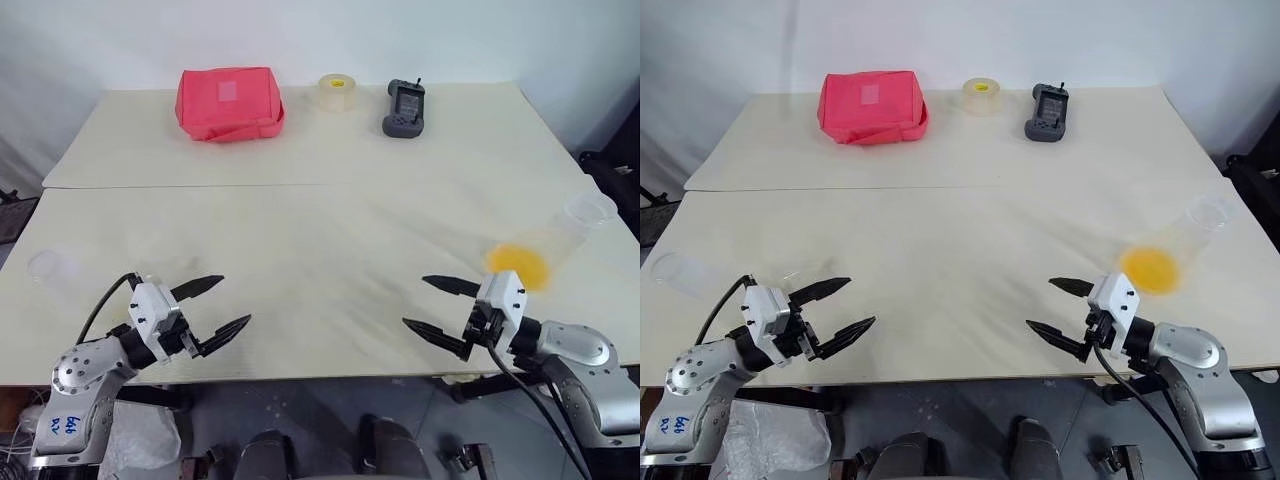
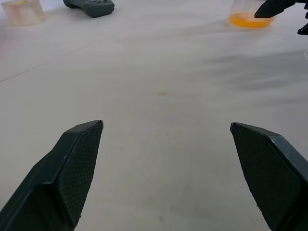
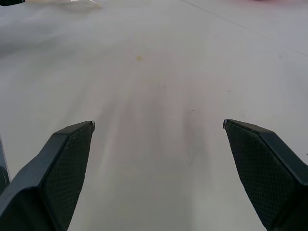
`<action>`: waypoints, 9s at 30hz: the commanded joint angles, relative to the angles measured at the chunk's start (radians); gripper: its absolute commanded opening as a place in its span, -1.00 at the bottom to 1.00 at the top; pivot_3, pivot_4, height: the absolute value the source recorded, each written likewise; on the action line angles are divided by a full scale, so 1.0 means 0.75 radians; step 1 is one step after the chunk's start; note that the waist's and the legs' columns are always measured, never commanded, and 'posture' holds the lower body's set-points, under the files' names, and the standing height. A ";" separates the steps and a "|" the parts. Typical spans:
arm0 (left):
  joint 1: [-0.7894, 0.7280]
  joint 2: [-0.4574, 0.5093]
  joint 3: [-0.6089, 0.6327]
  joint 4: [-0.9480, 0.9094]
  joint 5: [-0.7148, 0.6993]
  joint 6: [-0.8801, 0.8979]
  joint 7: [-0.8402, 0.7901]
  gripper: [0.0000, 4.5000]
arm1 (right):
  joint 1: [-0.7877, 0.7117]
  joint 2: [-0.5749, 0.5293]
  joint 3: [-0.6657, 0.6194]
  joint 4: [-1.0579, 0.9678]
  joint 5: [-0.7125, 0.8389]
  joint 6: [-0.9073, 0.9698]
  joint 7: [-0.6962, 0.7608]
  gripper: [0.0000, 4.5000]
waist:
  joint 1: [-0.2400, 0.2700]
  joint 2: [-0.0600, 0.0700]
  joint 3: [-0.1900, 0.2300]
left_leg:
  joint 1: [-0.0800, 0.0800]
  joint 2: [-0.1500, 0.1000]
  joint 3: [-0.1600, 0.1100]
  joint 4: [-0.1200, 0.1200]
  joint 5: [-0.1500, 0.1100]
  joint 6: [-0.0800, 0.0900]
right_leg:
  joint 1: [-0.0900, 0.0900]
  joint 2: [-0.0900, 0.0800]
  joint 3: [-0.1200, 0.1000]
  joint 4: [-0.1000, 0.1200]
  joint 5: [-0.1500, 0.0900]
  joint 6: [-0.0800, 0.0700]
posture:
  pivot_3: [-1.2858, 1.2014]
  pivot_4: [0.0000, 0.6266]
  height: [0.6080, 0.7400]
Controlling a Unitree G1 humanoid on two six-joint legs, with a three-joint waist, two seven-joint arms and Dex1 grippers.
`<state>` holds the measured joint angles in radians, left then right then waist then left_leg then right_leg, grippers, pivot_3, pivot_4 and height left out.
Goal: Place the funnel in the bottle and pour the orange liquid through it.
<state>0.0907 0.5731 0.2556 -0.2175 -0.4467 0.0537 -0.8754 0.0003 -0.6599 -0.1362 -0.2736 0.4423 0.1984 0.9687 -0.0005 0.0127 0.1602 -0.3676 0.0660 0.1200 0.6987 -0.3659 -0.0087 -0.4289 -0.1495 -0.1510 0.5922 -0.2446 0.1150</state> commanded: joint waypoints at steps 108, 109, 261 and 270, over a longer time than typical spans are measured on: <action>-1.010 0.174 -0.050 0.516 -0.122 0.293 0.077 0.05 | -0.441 0.077 0.032 0.047 0.191 0.104 0.160 1.00 | 0.016 -0.014 0.006 | -0.001 0.000 0.003 -0.001 -0.001 -0.004 | -0.002 0.001 -0.003 0.002 0.002 0.004 | 0.03 -0.52 1.00; -1.050 0.139 -0.094 0.535 -0.105 0.288 0.057 0.05 | -0.434 0.078 0.029 0.041 0.187 0.101 0.150 1.00 | 0.016 -0.014 0.006 | -0.001 0.000 0.003 -0.001 -0.001 -0.004 | -0.002 0.001 -0.003 0.002 0.002 0.004 | 0.03 -0.52 1.00; -1.950 -0.101 -0.478 1.607 0.342 -0.555 -0.958 -0.99 | 0.043 0.065 -0.167 -0.475 0.286 0.111 -0.200 1.00 | 0.030 -0.025 0.014 | -0.003 0.000 0.002 0.002 0.000 -0.003 | -0.001 0.002 -0.003 -0.001 0.003 0.003 | 0.03 -0.52 1.00; -2.006 -0.111 -0.571 1.698 0.401 -0.700 -0.985 -0.99 | 0.038 0.074 -0.157 -0.453 0.266 0.075 -0.222 1.00 | 0.030 -0.025 0.014 | -0.003 0.000 0.002 0.002 0.000 -0.003 | -0.001 0.002 -0.003 -0.001 0.003 0.003 | 0.03 -0.52 1.00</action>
<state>-1.3761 0.4835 -0.1561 1.0480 -0.1600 -0.4375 -1.5022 0.0351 -0.6093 -0.2437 -0.5898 0.6381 0.2814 0.8089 0.0219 -0.0060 0.1707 -0.3697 0.0656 0.1213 0.7002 -0.3662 -0.0109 -0.4295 -0.1481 -0.1529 0.5914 -0.2425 0.1174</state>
